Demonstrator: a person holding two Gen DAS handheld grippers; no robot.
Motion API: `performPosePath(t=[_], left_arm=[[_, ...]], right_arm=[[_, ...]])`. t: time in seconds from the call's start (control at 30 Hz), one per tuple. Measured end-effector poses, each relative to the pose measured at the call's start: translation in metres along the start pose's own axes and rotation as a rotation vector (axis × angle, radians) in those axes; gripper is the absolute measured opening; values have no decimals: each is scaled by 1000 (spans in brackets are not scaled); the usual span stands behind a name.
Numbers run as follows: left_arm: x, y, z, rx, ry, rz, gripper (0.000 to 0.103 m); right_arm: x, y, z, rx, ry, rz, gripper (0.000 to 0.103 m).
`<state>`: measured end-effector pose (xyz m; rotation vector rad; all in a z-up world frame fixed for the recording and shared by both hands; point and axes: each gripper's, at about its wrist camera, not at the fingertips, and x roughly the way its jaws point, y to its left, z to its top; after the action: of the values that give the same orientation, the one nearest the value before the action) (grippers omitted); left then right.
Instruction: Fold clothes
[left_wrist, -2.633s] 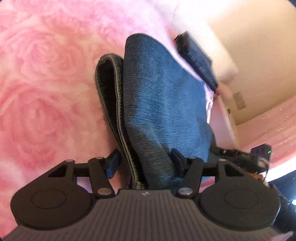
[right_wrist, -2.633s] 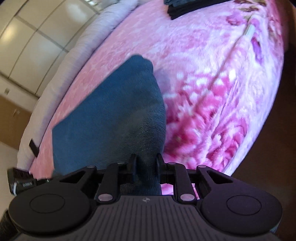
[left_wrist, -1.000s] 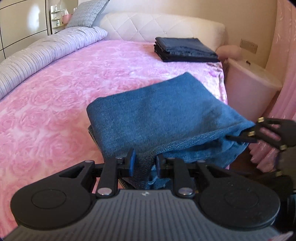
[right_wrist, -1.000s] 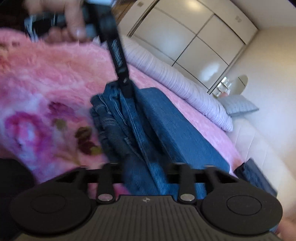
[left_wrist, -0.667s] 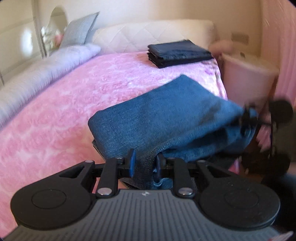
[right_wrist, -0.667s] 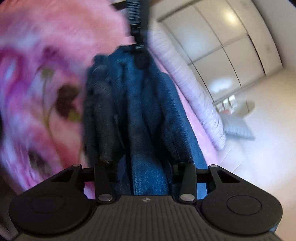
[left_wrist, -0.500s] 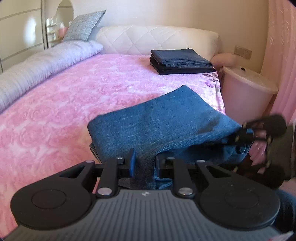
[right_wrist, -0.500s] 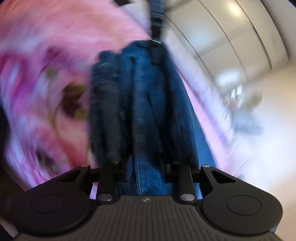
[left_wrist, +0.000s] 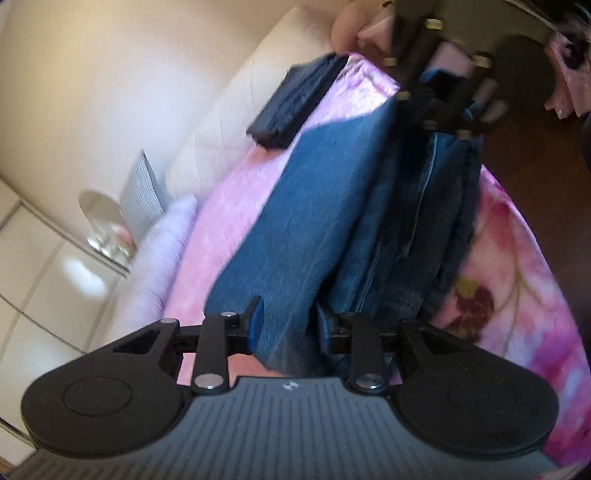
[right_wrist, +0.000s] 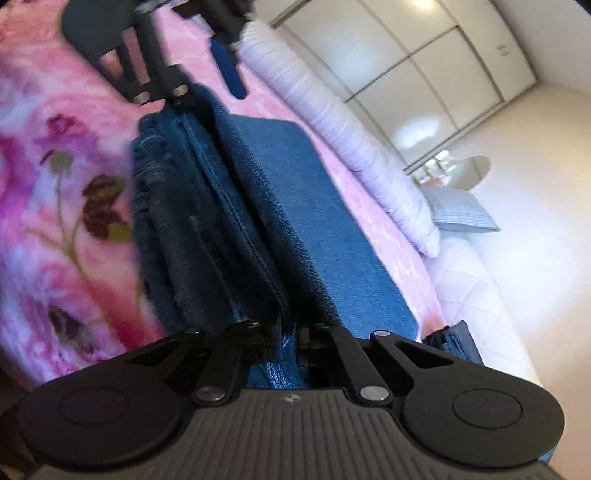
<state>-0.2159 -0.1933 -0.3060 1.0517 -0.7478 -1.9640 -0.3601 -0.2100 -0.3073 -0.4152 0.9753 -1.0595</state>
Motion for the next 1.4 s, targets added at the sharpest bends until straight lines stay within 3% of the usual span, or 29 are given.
performPosePath(t=[0.1, 0.27, 0.37, 0.43, 0.53, 0.63, 0.77, 0.87, 0.97, 1.07, 1.13, 1.2, 1.23, 1.27, 1.4], left_arm=[[0, -4, 15, 39, -39, 6, 26], [15, -11, 39, 79, -78, -36, 33], [37, -27, 29, 172, 20, -14, 30], [54, -33, 13, 191, 107, 3, 18], [47, -22, -4, 51, 105, -22, 13], [32, -16, -15, 26, 85, -26, 13], [31, -10, -26, -8, 62, -41, 14], [36, -10, -28, -22, 51, -27, 15], [42, -11, -36, -49, 34, -12, 15], [35, -11, -32, -53, 39, -9, 15], [25, -9, -27, -27, 47, -9, 16], [12, -7, -28, -41, 42, -19, 26], [5, -3, -28, -81, 44, -42, 43], [-2, 3, -29, -140, 43, -75, 48], [-17, 25, -29, -375, 35, -86, 43]], right_arm=[[-10, -18, 13, 37, -47, -29, 0], [-11, -27, 19, 33, -51, -17, 0], [-13, -21, 12, 35, -44, -11, 0], [-11, -10, 6, 16, -39, -6, 0], [-9, 12, -7, -34, -15, 21, 5], [-36, 18, -17, -16, -49, 17, 7], [-78, -9, -29, 206, -112, -15, 8], [-76, -42, -35, 405, -124, -50, 8], [-55, -63, -45, 587, -93, 13, 8], [-17, -52, -67, 649, 17, 149, 8], [-24, -50, -66, 633, 1, 131, 8], [-35, -54, -66, 663, -8, 120, 10], [-42, -57, -68, 685, -19, 113, 13], [-46, -58, -70, 694, -17, 97, 14], [-36, -60, -78, 789, 29, 110, 20]])
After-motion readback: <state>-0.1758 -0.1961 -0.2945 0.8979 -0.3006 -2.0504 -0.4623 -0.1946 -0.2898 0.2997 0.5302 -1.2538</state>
